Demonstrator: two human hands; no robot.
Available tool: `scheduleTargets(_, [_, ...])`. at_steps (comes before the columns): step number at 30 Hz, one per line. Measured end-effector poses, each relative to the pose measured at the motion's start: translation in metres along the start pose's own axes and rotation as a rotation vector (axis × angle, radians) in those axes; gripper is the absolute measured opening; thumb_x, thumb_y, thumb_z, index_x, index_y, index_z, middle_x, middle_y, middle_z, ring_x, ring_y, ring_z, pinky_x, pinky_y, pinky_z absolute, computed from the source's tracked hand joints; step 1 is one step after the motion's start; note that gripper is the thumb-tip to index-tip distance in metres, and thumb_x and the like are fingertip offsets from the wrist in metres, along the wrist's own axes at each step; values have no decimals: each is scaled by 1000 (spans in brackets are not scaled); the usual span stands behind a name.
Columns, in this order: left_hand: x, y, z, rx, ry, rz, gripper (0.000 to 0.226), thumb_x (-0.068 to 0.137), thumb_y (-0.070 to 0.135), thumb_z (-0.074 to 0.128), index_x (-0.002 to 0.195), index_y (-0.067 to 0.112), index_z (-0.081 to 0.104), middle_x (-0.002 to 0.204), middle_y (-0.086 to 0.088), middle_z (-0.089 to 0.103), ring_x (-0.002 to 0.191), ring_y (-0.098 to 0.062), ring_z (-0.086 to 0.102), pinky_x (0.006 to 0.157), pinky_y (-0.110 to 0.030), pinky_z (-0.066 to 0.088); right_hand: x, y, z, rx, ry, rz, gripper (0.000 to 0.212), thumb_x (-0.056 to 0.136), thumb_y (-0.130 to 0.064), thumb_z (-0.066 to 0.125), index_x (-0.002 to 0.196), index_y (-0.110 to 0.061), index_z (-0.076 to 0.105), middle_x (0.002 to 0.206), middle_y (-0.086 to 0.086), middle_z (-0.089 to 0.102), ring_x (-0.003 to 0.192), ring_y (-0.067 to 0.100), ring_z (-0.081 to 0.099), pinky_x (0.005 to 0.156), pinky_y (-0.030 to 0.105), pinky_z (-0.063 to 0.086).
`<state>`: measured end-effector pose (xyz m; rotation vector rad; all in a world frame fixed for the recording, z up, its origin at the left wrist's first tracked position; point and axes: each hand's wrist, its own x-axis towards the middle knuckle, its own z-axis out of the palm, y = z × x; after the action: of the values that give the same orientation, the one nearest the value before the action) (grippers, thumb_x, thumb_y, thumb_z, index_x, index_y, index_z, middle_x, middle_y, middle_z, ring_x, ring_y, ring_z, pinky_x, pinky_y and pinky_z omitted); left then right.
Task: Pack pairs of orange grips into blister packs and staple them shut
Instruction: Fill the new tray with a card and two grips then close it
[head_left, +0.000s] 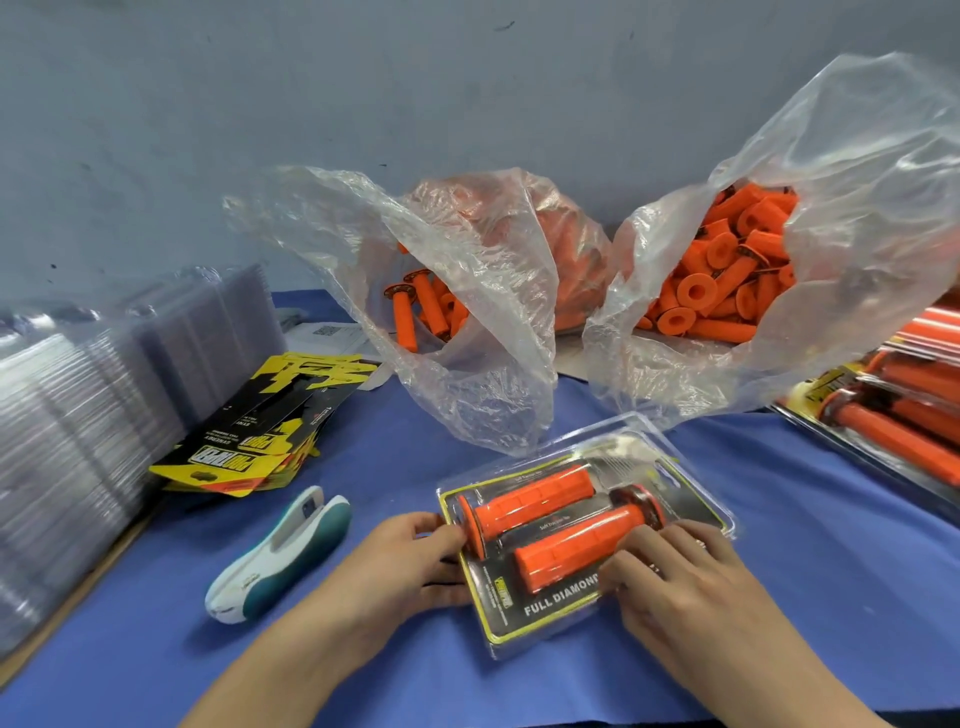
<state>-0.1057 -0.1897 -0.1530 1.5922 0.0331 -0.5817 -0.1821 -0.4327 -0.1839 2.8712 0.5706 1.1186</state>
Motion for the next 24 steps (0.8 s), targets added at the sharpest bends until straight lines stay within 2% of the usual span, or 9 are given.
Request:
scheduleTargets(3, [-1,-3,5,-2,29,-26,23,97,8,50,107,-8,64,99,-23,73,80,-26,72,71,-31,60,4,-5,-7,103,-75,-31,10,76,-28,58,80,-32,65,82,-11,59,71,16,61,86,31,41])
scheduleTargets(5, [-2,-4,6,10,22,-46,22,96,10,51,99,-4,67,95,-20,75,77,-24,72,72,-31,61,6,-10,-12,218,-102,-40,14,72,-34,62,85,-35,66,85,-15,59,77,12,61,90,28,41])
scheduleTargets(7, [-2,-5,6,25,21,-55,21,96,14,53,94,0,69,92,-17,75,72,-21,70,73,-31,61,11,-18,-16,330,-85,-9,16,73,-35,63,88,-36,66,89,-18,60,81,9,61,88,26,42])
scheduleTargets(9, [-3,-6,7,29,17,-54,22,95,16,53,91,3,70,87,-14,75,65,-17,66,66,-27,59,21,-35,-17,406,-51,55,15,77,-37,63,91,-37,67,96,-19,62,86,6,60,85,26,43])
scheduleTargets(13, [-7,-9,10,8,-23,-59,28,98,22,51,86,10,73,83,-12,74,66,-16,69,59,-22,54,36,-75,-3,304,-143,118,27,63,-51,61,81,-34,72,108,-6,70,92,16,69,85,32,53])
scheduleTargets(15, [-8,-8,9,1,-20,-64,32,97,24,50,78,12,73,79,-10,73,65,-17,70,57,-22,53,38,-86,5,234,-168,128,27,52,-47,68,74,-30,71,106,-3,72,91,18,72,84,39,57])
scheduleTargets(17, [-8,-7,7,21,-6,-79,41,97,27,49,69,13,76,75,-11,72,63,-18,69,55,-22,52,38,-88,9,205,-103,163,22,47,-34,77,67,-28,71,101,-4,74,85,17,73,84,36,56])
scheduleTargets(21, [-6,-7,5,57,49,-66,51,99,28,45,64,8,76,72,-16,70,54,-20,65,46,-23,50,37,-88,13,120,89,157,8,58,-20,67,64,-26,70,98,-4,75,78,16,72,84,36,42])
scheduleTargets(24, [-7,-7,5,38,64,-53,40,100,26,48,75,3,69,65,-11,64,51,-19,61,44,-23,49,34,-86,14,77,150,138,20,68,-21,51,64,-26,70,99,-4,75,76,15,72,86,36,43])
